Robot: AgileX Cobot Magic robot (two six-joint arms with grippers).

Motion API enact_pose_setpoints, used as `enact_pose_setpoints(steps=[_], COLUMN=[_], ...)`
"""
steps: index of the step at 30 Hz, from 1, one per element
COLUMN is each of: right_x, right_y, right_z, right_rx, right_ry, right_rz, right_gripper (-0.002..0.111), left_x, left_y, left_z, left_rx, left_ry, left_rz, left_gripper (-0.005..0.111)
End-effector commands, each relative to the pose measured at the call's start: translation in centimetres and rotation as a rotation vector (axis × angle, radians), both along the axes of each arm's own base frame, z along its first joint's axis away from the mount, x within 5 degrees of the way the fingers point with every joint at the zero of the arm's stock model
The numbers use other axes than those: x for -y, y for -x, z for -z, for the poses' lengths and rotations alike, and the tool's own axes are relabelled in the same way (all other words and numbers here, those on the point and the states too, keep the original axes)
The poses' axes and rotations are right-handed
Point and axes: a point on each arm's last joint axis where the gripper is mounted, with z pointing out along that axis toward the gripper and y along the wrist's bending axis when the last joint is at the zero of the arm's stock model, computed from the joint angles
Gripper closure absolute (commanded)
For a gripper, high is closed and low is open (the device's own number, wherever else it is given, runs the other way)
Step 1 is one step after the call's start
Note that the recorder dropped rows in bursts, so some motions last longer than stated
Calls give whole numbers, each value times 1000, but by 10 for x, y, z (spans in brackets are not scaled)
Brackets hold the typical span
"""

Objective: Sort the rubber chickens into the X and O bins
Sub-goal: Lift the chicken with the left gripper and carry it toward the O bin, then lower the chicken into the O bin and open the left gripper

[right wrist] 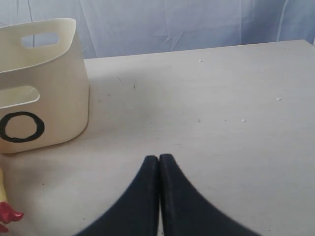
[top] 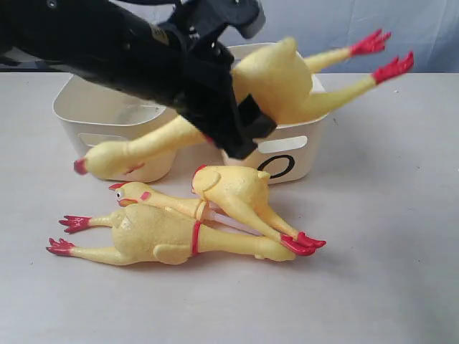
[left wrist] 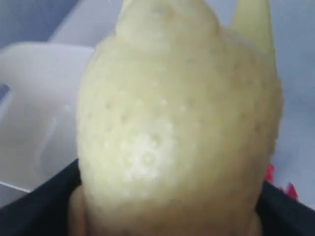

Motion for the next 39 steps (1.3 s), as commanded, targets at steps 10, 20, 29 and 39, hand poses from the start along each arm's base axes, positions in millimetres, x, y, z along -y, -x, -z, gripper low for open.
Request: enact_pose_setpoints(steps=[10,20,29,39], right_x=[0,0,0,0], right_y=[0,0,0,0], right_z=[0,0,0,0], right_rx=[11,13,13,11], right_ry=[3,3,3,3], right_rz=[-3,-3,-3,-3], right_gripper=[108,108,108,108], left_x=[-3,14,-3,-10], left_y=[-25,-80,-117,-120], left_z=[-78,-11,24,17], left_rx=[468,358,225,315], left_ry=[736,1069,1189,1119], left_rz=[-358,-180,-447,-321], left_gripper=[107,107,86,20])
